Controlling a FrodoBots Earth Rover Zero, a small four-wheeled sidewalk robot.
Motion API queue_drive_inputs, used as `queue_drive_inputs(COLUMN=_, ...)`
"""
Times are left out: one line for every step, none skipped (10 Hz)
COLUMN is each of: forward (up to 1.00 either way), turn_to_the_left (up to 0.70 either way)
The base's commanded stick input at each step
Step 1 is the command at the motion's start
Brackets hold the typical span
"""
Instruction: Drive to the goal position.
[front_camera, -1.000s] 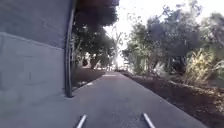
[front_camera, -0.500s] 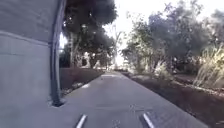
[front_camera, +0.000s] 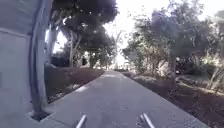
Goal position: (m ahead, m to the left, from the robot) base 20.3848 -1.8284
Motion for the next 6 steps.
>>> queue_drive_inputs(forward=1.00, turn_to_the_left=0.25)
queue_drive_inputs(forward=1.00, turn_to_the_left=0.40)
queue_drive_inputs(forward=1.00, turn_to_the_left=0.40)
queue_drive_inputs(forward=1.00, turn_to_the_left=0.40)
queue_drive_inputs(forward=1.00, turn_to_the_left=0.00)
queue_drive_inputs(forward=1.00, turn_to_the_left=0.00)
